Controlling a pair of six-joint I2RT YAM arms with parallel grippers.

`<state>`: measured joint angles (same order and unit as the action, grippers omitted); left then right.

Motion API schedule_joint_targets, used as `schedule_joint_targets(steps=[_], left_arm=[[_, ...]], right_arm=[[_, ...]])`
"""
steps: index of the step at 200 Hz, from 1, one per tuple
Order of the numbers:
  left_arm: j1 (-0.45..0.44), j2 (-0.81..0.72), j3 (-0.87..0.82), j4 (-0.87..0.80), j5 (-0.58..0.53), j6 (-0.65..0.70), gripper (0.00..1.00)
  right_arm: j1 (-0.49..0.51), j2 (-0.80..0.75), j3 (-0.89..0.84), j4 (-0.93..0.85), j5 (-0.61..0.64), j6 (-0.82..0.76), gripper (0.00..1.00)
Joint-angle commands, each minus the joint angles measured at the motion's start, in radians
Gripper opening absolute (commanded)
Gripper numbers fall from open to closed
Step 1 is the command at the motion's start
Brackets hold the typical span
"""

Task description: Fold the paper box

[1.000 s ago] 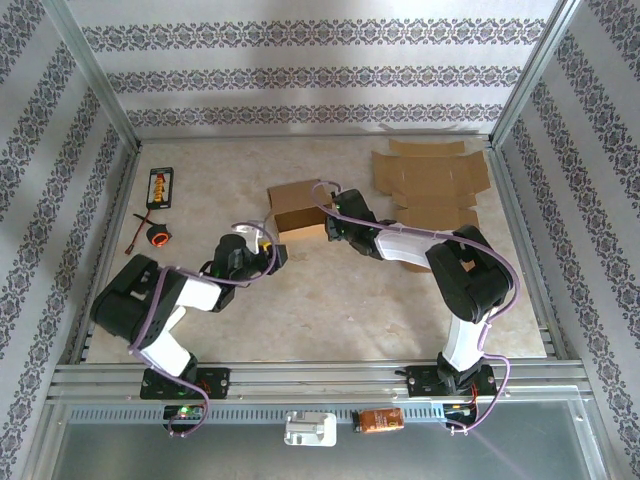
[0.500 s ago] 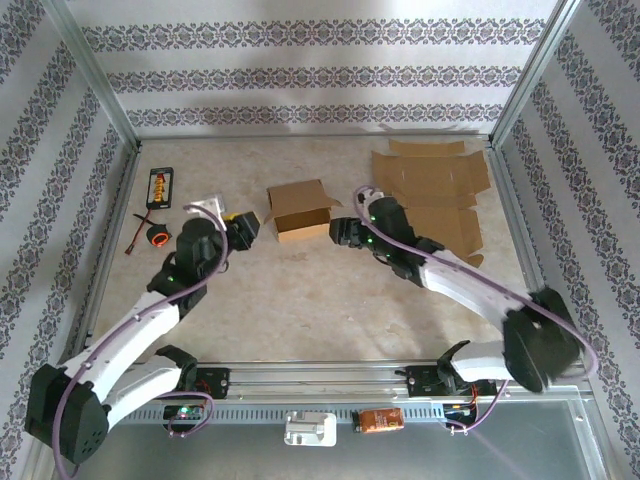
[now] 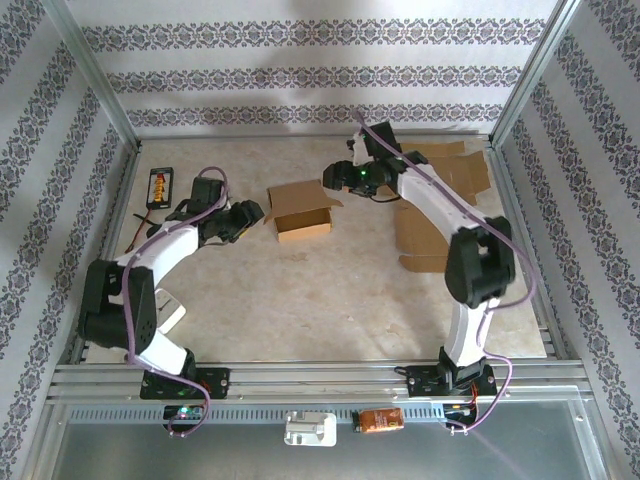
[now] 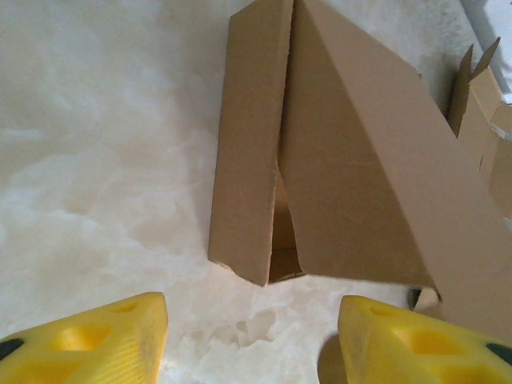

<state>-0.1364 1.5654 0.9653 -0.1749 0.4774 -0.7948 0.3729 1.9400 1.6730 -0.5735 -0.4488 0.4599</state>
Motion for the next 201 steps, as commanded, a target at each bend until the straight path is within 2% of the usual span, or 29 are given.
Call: schedule_joint_targets(steps=[1,42,90,137,155,172,201], left_arm=[[-0.002,0.048,0.045,0.106,0.055,-0.035,0.59],[-0.02,0.14,0.042,0.318,0.143,-0.109,0.49],[-0.041,0.223,0.082,0.348,0.135,-0.113,0.37],[-0.052,0.243,0.094,0.372,0.167,-0.126,0.22],[-0.055,0.254,0.102,0.378,0.181,-0.13,0.2],[-0.057,0.258,0.106,0.333,0.159,-0.1,0.2],[-0.06,0.214,0.079,0.188,-0.021,0.057,0.2]], right_arm=[[0.017,0.079,0.08,-0.167,-0.04,-0.048,0.61],[0.024,0.135,0.064,-0.09,-0.125,-0.002,0.46],[0.027,0.168,0.052,-0.07,-0.105,0.002,0.42],[0.031,0.173,0.034,-0.025,-0.148,0.022,0.32],[0.031,0.174,0.035,-0.018,-0.156,0.025,0.32],[0.034,0.174,0.028,-0.02,-0.112,0.019,0.32],[0.056,0.155,-0.026,-0.037,0.104,-0.036,0.33]])
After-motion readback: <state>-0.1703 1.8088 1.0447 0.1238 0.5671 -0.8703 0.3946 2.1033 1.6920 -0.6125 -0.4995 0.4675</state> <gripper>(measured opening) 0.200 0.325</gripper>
